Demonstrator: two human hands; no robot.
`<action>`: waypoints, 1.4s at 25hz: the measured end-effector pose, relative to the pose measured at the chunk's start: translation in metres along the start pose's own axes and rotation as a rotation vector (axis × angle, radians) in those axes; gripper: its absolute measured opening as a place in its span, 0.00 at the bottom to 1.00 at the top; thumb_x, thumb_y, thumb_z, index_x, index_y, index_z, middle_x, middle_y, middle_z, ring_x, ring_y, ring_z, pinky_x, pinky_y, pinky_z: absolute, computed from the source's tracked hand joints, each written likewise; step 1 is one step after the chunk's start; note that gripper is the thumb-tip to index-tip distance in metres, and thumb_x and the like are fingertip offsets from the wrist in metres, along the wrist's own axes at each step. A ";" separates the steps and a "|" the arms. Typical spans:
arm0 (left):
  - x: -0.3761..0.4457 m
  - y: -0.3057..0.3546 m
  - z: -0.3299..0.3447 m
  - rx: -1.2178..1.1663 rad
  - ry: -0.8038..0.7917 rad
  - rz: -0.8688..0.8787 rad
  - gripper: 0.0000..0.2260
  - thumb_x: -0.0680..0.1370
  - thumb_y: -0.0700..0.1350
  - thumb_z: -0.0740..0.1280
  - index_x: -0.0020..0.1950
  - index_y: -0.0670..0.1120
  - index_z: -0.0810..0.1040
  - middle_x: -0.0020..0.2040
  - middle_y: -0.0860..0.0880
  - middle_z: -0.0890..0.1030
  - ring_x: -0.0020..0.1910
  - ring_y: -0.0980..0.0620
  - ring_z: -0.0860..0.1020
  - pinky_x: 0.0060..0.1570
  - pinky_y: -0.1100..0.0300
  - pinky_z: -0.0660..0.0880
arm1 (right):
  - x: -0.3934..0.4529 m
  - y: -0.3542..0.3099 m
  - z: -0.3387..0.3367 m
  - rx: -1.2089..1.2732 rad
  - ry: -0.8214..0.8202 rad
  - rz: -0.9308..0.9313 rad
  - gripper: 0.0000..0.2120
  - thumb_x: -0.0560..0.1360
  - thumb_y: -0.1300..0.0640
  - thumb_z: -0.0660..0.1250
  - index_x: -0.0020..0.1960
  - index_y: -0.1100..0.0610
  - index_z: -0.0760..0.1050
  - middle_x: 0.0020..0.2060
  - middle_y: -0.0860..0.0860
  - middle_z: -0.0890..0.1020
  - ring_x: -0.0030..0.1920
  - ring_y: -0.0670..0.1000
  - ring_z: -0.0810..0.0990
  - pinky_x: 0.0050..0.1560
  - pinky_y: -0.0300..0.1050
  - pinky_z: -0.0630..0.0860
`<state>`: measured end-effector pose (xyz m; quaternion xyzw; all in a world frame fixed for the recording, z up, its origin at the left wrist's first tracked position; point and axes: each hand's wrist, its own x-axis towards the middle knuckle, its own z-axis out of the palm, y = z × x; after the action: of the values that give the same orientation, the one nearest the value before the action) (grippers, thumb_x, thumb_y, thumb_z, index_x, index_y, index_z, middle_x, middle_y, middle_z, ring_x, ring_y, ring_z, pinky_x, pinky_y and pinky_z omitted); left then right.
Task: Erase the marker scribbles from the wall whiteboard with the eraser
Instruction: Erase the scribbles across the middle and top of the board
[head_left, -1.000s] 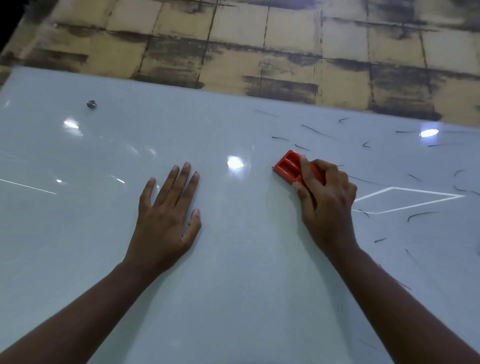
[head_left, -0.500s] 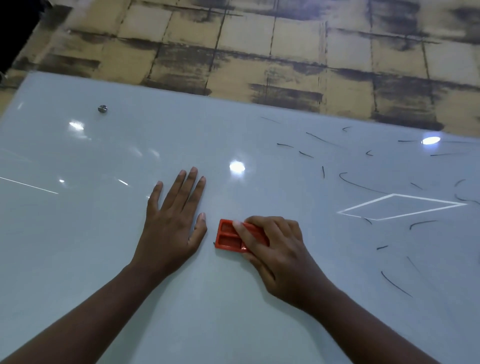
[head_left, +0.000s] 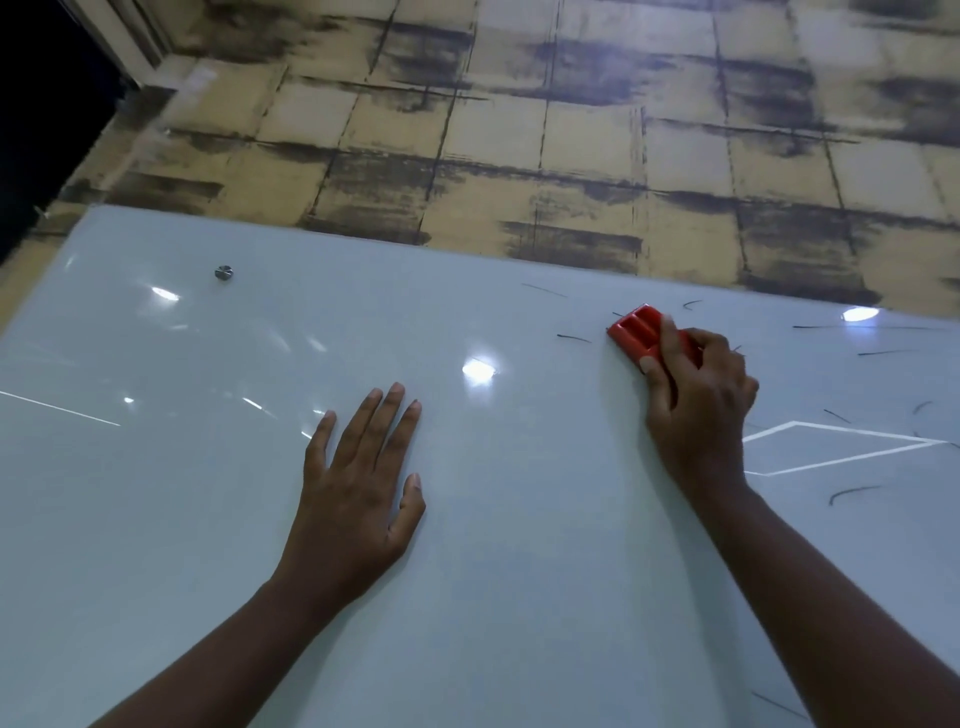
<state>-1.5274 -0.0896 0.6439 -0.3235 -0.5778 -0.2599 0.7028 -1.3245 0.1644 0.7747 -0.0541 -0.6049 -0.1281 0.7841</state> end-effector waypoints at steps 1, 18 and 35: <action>0.000 0.001 0.000 0.002 0.000 -0.001 0.30 0.82 0.51 0.57 0.84 0.44 0.66 0.85 0.47 0.63 0.84 0.47 0.62 0.80 0.36 0.59 | 0.000 -0.010 0.004 -0.009 0.018 0.089 0.24 0.83 0.56 0.65 0.78 0.59 0.69 0.63 0.63 0.75 0.61 0.64 0.73 0.60 0.59 0.68; 0.099 0.008 0.014 -0.034 0.006 -0.075 0.31 0.82 0.55 0.50 0.82 0.43 0.69 0.82 0.44 0.68 0.82 0.45 0.66 0.80 0.39 0.61 | 0.042 -0.047 0.011 -0.143 -0.002 -0.011 0.23 0.81 0.45 0.67 0.73 0.51 0.75 0.48 0.59 0.76 0.47 0.60 0.74 0.47 0.55 0.73; 0.099 0.009 0.011 -0.014 -0.060 -0.098 0.31 0.83 0.57 0.49 0.85 0.47 0.64 0.85 0.48 0.63 0.85 0.49 0.59 0.83 0.44 0.53 | 0.046 -0.151 0.045 -0.086 -0.209 -0.284 0.31 0.81 0.39 0.60 0.80 0.51 0.65 0.60 0.56 0.73 0.55 0.55 0.75 0.49 0.47 0.79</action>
<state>-1.5088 -0.0747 0.7408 -0.3072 -0.6121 -0.2880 0.6693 -1.3963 0.0239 0.8199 -0.0146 -0.6787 -0.2570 0.6879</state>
